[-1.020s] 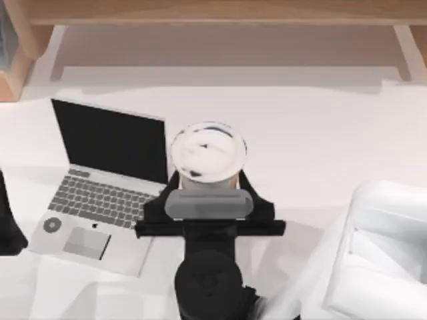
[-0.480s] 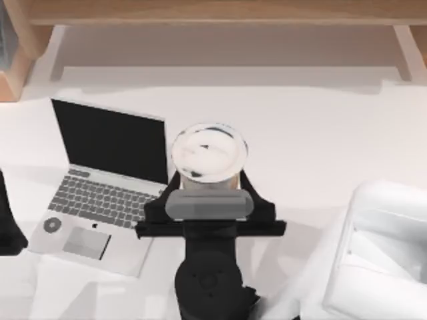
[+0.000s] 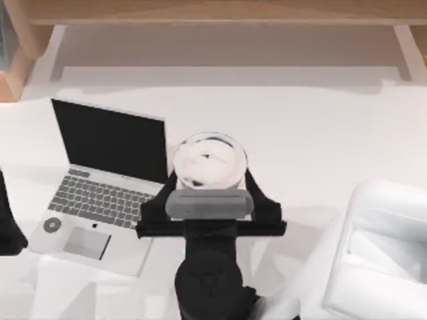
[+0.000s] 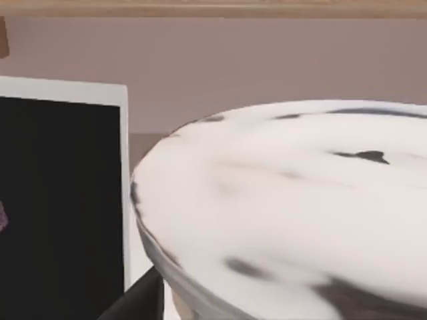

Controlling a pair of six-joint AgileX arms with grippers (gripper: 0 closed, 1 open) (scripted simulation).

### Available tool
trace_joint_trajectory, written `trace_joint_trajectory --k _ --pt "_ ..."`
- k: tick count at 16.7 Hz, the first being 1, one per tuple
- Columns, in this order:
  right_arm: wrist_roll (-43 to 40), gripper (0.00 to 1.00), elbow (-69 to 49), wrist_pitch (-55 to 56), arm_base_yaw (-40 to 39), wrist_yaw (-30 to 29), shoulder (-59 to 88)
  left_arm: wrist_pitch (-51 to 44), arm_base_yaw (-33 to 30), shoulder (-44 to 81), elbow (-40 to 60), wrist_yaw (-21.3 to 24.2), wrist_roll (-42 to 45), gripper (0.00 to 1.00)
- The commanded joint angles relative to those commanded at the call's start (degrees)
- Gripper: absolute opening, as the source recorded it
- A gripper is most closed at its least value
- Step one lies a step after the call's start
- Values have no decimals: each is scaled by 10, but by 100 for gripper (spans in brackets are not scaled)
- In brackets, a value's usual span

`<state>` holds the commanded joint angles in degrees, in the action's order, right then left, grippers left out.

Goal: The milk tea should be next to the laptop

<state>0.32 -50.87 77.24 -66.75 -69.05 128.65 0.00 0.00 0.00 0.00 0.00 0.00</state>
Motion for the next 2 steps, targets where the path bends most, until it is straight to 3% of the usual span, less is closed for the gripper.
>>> trace_joint_trajectory --k 2 --pt "0 100 0 0 0 0 0 0 0 0 0 0 0 100"
